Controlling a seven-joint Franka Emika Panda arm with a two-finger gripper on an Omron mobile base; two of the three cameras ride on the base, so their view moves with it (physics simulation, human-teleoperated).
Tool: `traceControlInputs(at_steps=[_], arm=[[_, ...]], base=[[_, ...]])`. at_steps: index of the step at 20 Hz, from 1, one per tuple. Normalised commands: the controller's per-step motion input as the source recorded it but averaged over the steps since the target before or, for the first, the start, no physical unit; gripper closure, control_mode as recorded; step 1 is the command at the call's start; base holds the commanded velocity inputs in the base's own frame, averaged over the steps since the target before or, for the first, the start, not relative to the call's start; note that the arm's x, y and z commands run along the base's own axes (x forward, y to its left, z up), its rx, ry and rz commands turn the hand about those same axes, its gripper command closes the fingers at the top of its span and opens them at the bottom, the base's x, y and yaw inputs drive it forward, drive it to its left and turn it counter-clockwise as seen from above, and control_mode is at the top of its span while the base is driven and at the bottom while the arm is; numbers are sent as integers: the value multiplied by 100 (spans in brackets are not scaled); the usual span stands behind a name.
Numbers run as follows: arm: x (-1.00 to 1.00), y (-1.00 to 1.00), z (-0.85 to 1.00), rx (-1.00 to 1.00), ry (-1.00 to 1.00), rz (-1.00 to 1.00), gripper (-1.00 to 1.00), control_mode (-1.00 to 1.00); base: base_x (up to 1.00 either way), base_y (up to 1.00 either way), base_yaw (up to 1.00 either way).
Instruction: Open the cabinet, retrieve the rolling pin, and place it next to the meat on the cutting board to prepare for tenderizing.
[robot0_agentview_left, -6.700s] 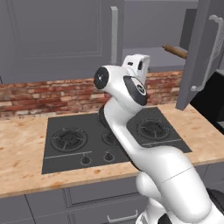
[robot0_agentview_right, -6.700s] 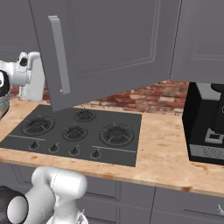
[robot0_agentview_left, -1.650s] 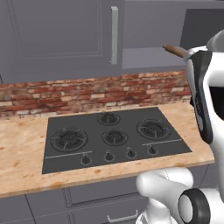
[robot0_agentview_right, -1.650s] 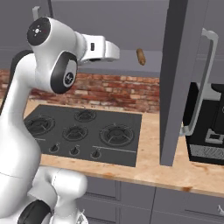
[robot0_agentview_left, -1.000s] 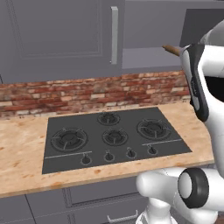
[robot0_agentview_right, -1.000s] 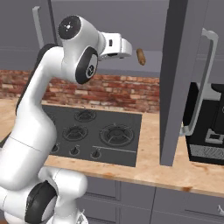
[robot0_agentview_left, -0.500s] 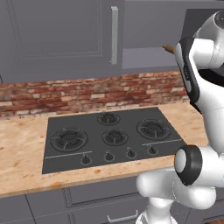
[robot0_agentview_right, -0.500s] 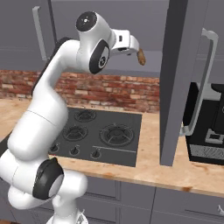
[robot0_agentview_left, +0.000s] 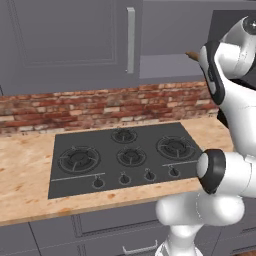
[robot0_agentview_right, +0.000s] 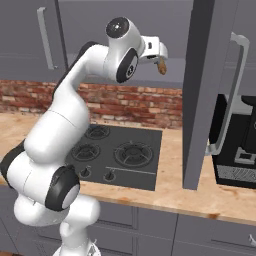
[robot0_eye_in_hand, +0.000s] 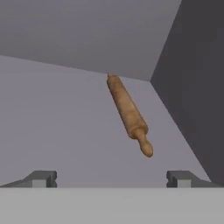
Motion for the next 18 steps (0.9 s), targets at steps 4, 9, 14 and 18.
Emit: traceControlInputs(at_steps=[4, 9, 14, 18], arm=[[38, -21, -12, 0, 1, 4, -100, -100], [42, -22, -1, 1, 5, 2, -100, -100], [41, -22, 0, 1, 9, 2, -100, -100], [42, -19, 0, 3, 11, 2, -100, -100]], base=[[0, 0, 0], [0, 0, 0], [0, 0, 0], [0, 0, 0]])
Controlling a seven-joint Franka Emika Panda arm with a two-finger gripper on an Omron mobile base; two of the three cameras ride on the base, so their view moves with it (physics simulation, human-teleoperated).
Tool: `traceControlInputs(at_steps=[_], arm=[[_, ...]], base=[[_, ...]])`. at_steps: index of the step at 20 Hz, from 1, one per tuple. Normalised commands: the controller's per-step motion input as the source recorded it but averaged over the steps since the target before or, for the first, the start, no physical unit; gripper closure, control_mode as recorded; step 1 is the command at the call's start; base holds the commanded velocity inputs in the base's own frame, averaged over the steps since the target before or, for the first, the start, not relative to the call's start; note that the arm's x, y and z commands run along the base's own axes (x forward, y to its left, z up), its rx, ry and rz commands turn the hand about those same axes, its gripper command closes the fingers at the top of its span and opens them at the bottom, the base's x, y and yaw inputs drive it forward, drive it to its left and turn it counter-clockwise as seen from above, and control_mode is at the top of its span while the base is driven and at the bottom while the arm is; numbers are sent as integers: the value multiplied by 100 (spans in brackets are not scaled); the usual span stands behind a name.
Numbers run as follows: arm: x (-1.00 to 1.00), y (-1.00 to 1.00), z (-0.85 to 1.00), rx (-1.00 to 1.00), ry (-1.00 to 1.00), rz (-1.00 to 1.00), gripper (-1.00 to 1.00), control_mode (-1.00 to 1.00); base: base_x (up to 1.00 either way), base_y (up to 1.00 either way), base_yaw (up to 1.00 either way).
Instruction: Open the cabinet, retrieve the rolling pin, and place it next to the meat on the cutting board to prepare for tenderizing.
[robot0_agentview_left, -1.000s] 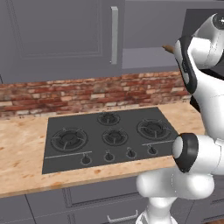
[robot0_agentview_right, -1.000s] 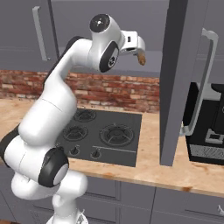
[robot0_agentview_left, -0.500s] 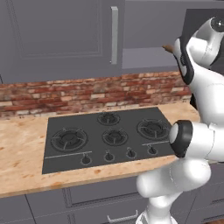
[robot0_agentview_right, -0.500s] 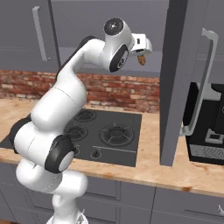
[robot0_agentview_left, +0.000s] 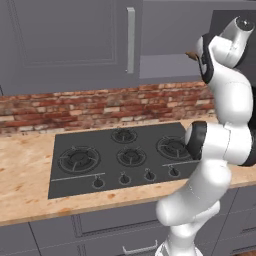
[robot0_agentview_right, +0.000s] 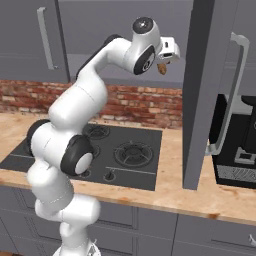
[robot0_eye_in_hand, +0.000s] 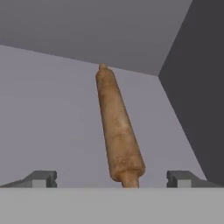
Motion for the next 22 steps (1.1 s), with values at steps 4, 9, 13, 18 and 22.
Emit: traceControlInputs(at_steps=[4, 9, 13, 18, 22], arm=[[41, -17, -4, 2, 9, 3, -100, -100], [38, -16, -10, 1, 8, 3, -100, -100], [33, -8, -17, 0, 7, 3, -100, -100], [25, 0, -18, 0, 6, 4, -100, -100], [24, 0, -23, 0, 7, 3, 100, -100]], base=[[0, 0, 0], [0, 0, 0], [0, 0, 0], [0, 0, 0], [0, 0, 0]])
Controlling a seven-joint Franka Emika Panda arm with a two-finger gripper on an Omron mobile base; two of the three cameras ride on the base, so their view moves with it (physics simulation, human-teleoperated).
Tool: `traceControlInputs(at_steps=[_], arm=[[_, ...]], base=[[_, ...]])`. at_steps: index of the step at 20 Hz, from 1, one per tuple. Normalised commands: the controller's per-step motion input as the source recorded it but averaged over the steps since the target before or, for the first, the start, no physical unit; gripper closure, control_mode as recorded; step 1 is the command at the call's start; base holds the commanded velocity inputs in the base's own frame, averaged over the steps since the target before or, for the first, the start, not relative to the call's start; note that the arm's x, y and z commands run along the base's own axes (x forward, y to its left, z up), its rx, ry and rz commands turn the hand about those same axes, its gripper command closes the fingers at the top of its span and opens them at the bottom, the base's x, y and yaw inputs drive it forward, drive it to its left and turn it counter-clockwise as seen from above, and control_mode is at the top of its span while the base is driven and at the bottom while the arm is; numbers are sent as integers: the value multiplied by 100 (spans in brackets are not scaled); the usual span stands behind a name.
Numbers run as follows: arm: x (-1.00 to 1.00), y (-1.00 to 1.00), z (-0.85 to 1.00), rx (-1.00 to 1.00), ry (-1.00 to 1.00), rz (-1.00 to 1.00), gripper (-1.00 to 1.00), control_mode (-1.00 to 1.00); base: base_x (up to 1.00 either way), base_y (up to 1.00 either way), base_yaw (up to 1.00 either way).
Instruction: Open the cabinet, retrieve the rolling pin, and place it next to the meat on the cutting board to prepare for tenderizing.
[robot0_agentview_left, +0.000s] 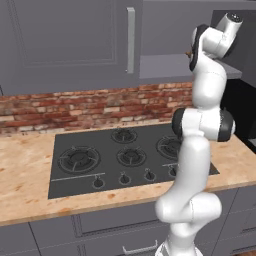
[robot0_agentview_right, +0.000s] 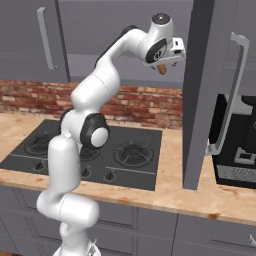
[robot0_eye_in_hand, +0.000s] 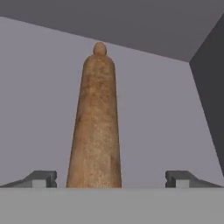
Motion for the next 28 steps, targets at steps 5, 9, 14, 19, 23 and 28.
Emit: traceControlInputs(at_steps=[5, 9, 14, 19, 23, 28], arm=[[25, 0, -42, 0, 9, 4, 100, -100], [7, 9, -52, 0, 11, 8, 100, -100], [-23, 27, -51, 0, -4, 2, 100, -100], [-77, 56, -37, 0, -20, 0, 100, -100], [-100, 60, -28, 1, -25, 0, 100, -100], [-100, 59, -20, 2, -26, 0, 100, -100]], base=[[0, 0, 0], [0, 0, 0], [0, 0, 0], [0, 0, 0], [0, 0, 0], [0, 0, 0]])
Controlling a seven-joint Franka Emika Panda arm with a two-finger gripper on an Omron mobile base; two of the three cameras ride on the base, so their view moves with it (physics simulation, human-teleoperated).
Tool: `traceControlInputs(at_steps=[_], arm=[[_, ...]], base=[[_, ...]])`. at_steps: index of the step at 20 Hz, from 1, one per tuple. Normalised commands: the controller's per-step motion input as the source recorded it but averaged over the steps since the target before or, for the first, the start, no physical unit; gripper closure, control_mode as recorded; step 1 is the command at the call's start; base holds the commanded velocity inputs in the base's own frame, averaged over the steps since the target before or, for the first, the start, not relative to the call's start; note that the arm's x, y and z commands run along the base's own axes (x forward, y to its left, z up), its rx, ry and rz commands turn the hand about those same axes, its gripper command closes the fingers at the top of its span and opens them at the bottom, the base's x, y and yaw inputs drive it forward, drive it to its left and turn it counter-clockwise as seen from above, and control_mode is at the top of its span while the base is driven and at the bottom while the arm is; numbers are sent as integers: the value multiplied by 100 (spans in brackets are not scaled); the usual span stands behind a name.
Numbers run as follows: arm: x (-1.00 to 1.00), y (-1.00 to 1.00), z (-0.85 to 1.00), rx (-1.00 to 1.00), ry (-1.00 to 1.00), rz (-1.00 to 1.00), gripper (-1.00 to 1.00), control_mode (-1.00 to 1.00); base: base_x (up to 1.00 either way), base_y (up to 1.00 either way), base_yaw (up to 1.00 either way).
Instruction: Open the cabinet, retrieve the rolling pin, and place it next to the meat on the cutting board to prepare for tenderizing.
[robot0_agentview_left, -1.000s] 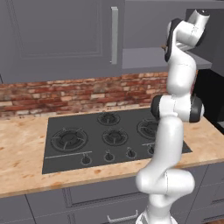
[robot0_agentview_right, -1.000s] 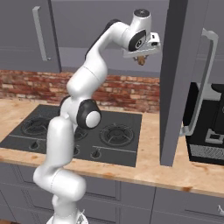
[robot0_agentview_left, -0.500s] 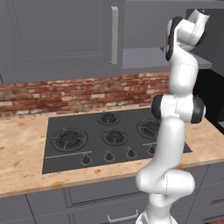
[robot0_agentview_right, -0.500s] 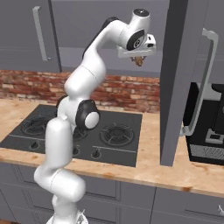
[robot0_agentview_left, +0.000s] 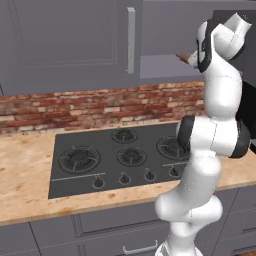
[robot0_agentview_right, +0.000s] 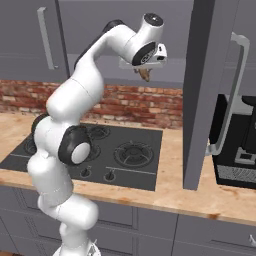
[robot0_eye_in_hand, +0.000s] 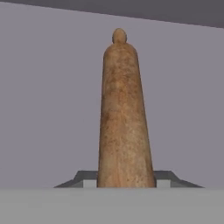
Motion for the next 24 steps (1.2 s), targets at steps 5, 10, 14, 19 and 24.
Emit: traceControlInputs(at_steps=[5, 10, 14, 19, 24], arm=[[-100, 57, -17, 0, -29, 0, 100, -100], [-96, 69, -4, 0, -18, 0, 100, -100], [-93, 60, 12, 2, -6, 0, 100, -100], [-93, 27, 35, 8, 0, 0, 100, -100], [-96, 15, 26, 9, 2, 0, 100, -100]], base=[[0, 0, 0], [0, 0, 0], [0, 0, 0], [0, 0, 0], [0, 0, 0]])
